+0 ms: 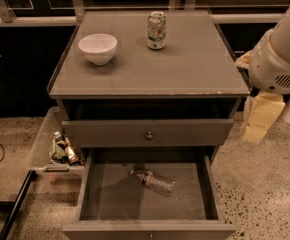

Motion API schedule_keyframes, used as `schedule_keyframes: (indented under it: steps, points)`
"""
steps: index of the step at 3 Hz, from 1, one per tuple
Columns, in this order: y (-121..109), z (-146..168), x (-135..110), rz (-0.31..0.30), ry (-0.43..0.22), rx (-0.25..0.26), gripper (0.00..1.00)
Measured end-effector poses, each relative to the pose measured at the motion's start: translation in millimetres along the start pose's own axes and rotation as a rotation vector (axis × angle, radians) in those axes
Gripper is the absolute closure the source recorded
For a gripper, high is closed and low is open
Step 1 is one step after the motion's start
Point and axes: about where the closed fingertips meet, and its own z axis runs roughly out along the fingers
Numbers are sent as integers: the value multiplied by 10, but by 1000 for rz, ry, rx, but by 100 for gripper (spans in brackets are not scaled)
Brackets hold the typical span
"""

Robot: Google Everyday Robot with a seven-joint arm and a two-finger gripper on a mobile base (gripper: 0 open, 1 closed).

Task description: Pick water bottle from middle drawer and place on counter

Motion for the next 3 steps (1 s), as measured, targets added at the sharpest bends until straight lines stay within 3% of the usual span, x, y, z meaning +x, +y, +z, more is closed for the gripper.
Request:
schedule_keyframes:
  steps: [1,2,3]
  points:
    - [66,421,9,-22,-18,-13,0]
    - [66,422,9,-22,-18,-13,0]
    - [216,685,80,-4,-65,-19,0]
